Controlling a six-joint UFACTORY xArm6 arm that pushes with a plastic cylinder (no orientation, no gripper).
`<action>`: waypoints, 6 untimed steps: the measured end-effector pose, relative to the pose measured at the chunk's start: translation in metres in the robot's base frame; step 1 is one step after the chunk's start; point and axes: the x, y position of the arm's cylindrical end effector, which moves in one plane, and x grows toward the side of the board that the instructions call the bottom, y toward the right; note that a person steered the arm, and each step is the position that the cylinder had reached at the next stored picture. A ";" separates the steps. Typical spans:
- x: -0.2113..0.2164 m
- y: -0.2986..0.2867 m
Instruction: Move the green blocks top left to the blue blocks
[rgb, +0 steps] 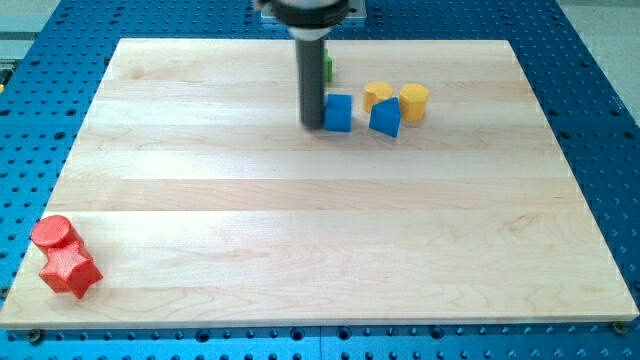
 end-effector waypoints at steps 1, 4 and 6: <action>-0.001 -0.006; -0.042 -0.137; -0.153 -0.116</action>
